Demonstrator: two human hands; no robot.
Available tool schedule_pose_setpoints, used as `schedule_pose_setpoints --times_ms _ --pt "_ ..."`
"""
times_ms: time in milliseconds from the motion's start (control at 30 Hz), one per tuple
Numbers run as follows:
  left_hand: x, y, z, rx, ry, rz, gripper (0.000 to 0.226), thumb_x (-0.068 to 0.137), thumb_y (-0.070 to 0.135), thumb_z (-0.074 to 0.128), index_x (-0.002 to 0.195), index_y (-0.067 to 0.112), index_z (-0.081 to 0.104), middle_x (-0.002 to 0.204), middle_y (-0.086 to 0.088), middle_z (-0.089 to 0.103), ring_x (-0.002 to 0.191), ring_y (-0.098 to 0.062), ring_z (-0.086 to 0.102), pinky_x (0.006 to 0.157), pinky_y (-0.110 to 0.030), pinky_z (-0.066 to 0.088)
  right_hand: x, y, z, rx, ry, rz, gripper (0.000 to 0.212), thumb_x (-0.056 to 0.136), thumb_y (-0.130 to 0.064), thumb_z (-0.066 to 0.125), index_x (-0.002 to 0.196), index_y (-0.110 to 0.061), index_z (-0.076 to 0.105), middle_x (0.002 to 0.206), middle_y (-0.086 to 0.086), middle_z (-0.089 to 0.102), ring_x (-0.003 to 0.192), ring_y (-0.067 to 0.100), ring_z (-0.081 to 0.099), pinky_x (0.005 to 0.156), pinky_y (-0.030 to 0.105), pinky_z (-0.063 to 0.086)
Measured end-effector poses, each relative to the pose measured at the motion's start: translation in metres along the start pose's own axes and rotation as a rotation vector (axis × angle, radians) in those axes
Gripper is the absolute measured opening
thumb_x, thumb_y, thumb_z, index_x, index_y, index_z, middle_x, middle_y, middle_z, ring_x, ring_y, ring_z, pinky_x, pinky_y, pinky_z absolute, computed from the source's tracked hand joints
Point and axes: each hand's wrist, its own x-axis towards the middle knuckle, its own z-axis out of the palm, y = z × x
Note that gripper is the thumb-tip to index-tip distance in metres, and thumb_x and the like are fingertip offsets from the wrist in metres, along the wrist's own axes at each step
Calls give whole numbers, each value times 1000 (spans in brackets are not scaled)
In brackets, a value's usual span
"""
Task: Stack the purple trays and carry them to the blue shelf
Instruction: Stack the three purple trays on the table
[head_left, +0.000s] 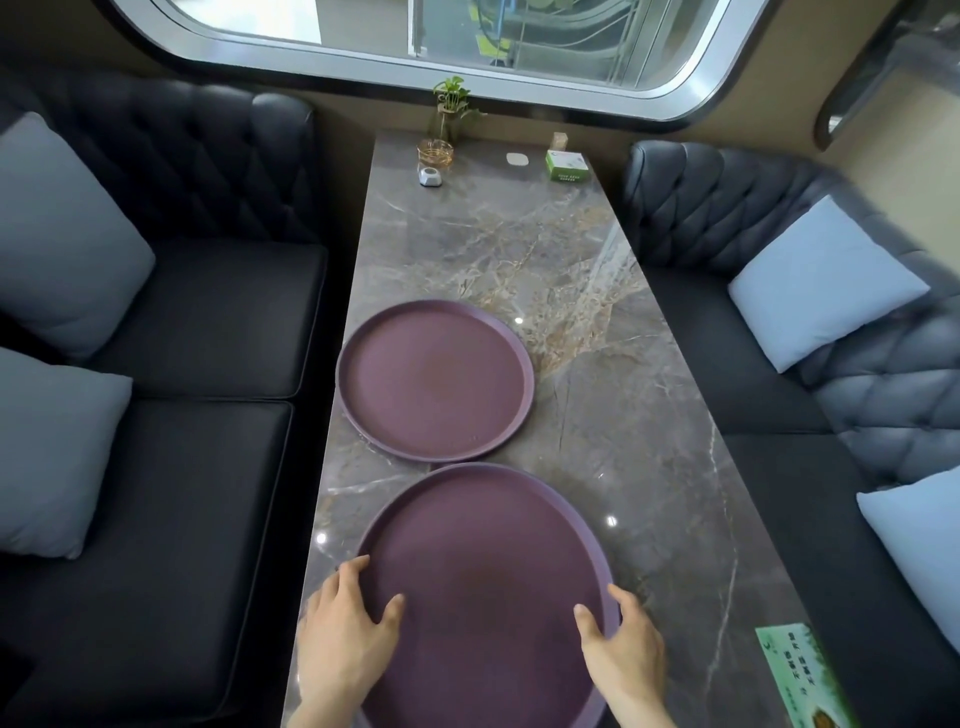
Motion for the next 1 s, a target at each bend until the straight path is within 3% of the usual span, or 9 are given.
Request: schedule_pose_setpoints --times_ms 167,300,433,567,667,733,1000 --pt "-4 0 -5 157 5 28 69 82 61 55 141 31 38 146 10 47 140 -18 34 112 -39 29 -2 -3 -2 -56 -52 11 65 82 -34 72 139 -14 48 142 12 51 132 30 45 109 38 32" --pt "4 0 -14 193 44 56 65 82 59 55 138 31 42 150 9 44 133 -19 43 106 -38 36 2 -11 -11 -90 -33 4 64 83 -34 70 139 -15 49 143 11 51 132 29 46 109 40 35" --pt "33 10 -25 85 38 18 61 84 53 57 137 27 44 134 2 55 117 -24 55 92 -42 46 23 -27 -21 -97 -12 -27 56 84 -34 69 135 -17 53 137 10 57 126 28 52 105 43 41" --pt "71 30 -31 -73 24 -43 60 84 54 58 136 29 43 133 -1 55 107 -25 62 77 -39 48 59 -58 -28 -39 -30 -51 46 83 -34 69 126 -19 61 124 7 66 107 22 65 95 37 48" --pt "104 47 -34 -220 43 -85 61 81 56 60 134 30 46 133 -1 56 111 -24 61 87 -41 49 91 -89 -27 -5 -78 -73 40 81 -38 71 117 -22 66 113 2 72 95 16 67 91 35 49" --pt "128 58 -35 -272 69 -127 60 81 56 62 133 29 48 130 -1 59 112 -22 61 90 -43 49 115 -109 -21 5 -103 -105 36 81 -37 72 114 -21 69 109 2 73 97 17 67 91 34 49" --pt "204 77 -27 -327 125 -247 58 82 49 65 132 24 50 125 0 63 107 -23 62 87 -41 48 202 -181 12 -1 -191 -159 42 82 -40 68 120 -21 66 95 -6 68 104 19 63 94 34 46"
